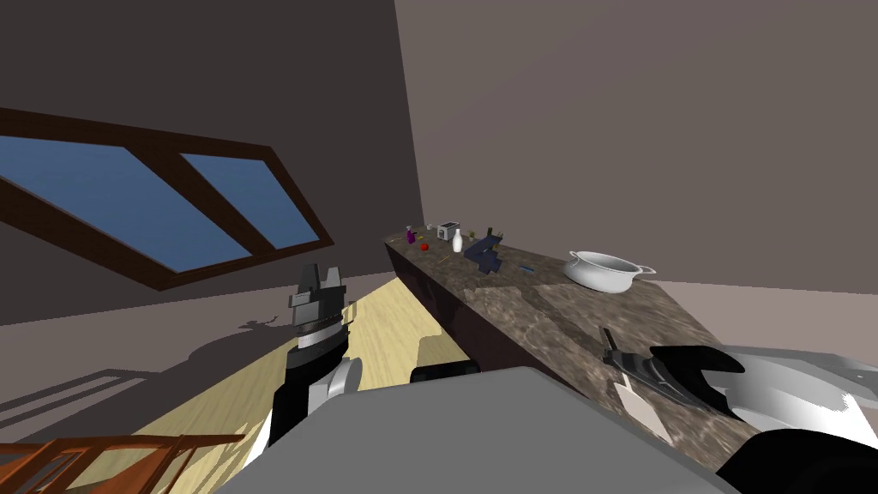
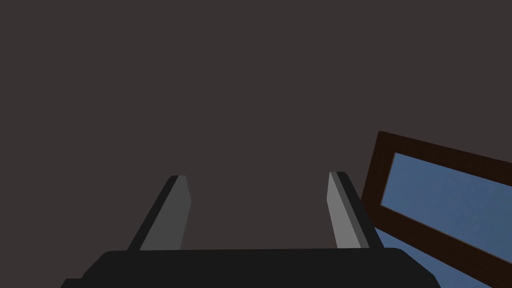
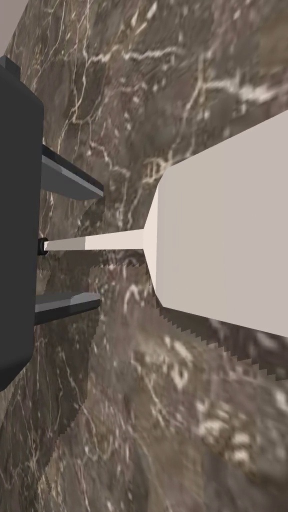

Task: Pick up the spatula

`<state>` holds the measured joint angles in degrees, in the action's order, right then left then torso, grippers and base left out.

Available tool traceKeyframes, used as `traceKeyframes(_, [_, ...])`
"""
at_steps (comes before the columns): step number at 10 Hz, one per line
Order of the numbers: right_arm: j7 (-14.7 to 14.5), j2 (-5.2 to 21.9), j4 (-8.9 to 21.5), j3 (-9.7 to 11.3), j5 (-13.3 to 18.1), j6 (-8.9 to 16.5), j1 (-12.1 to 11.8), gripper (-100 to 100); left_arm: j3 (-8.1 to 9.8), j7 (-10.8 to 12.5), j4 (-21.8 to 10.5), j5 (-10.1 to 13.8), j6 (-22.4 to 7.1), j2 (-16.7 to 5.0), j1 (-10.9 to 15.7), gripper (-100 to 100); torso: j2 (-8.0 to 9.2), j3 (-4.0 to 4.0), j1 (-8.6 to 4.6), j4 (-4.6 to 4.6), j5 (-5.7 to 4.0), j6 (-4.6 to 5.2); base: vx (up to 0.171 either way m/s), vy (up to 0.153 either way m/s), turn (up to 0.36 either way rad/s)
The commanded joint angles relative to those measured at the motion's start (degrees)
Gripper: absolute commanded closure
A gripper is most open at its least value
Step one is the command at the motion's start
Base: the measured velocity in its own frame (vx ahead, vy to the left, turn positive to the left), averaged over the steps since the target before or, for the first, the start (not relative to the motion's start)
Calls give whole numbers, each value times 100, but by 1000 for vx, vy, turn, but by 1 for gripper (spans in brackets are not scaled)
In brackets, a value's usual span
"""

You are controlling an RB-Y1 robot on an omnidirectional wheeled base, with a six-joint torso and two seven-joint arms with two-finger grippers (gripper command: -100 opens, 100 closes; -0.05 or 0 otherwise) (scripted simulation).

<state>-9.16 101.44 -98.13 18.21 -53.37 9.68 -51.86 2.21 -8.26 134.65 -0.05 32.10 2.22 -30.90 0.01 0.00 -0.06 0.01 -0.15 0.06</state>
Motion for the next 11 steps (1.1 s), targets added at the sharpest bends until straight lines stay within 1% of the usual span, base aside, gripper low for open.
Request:
traceKeyframes(1, [0, 0, 0, 0, 0, 0, 0, 100, 0, 0, 0, 0, 0, 0, 0, 0, 0, 0, 0, 0, 0, 0, 0, 0, 0])
traceKeyframes(4, [2, 0, 3, 1, -1, 2, -1, 100, 0, 0, 0, 0, 0, 0, 0, 0, 0, 0, -1, 0, -3, -3, 0, 0, 0])
traceKeyframes(5, [2, 0, 3, 1, -1, 2, -1, 0, 0, 0, 0, 0, 0, 0, 0, 0, 0, 0, -1, 0, -3, -3, 0, 0, 0])
traceKeyframes(6, [92, 208, -106, -93, -74, 11, -46, 100, 0, 0, 0, 0, 0, 0, 0, 0, -1, 0, -1, 0, -3, -3, -21, 3, -78])
traceKeyframes(9, [160, 605, -265, -190, -297, 10, -63, 100, 0, 0, 0, 0, 0, 0, 1, 0, 15, 9, 7, 4, 0, -2, -44, 9, -63])
traceKeyframes(11, [187, 764, -328, -229, -386, 10, -69, 100, 0, 0, 0, 0, 0, 0, 0, 0, 15, 9, 6, 4, 0, -1, -31, 3, -52])
